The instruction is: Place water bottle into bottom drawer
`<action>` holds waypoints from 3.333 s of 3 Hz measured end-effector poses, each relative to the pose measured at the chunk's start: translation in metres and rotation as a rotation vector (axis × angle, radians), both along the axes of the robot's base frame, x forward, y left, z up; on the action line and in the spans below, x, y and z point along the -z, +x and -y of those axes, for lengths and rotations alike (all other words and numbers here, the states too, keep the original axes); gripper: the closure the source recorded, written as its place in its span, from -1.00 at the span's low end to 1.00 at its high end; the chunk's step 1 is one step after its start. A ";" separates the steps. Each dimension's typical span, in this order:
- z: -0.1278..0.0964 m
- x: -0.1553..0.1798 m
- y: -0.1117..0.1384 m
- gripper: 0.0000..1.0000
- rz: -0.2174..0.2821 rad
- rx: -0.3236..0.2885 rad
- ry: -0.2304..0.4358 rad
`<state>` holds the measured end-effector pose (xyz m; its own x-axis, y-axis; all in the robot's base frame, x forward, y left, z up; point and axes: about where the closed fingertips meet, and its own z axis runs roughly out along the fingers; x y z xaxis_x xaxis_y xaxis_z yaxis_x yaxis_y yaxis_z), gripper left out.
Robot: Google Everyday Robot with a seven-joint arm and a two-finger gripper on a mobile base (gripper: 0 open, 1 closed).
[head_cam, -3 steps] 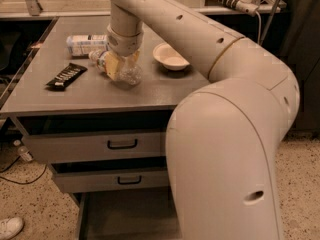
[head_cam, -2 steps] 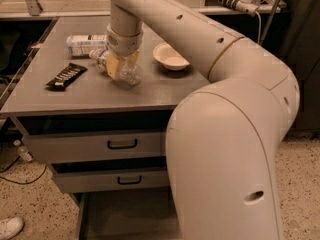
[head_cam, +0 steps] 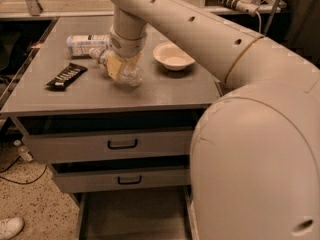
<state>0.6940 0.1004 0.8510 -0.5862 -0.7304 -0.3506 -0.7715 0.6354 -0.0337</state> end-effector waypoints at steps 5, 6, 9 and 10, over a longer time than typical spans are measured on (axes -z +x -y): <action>0.067 -0.007 -0.140 1.00 -0.047 0.178 -0.071; 0.075 -0.010 -0.146 1.00 -0.050 0.192 -0.053; 0.113 0.032 -0.281 1.00 -0.275 0.359 -0.047; 0.112 0.034 -0.282 1.00 -0.282 0.357 -0.047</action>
Offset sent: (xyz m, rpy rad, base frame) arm -0.0803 -0.0424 0.0198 -0.0055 0.0382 -0.0649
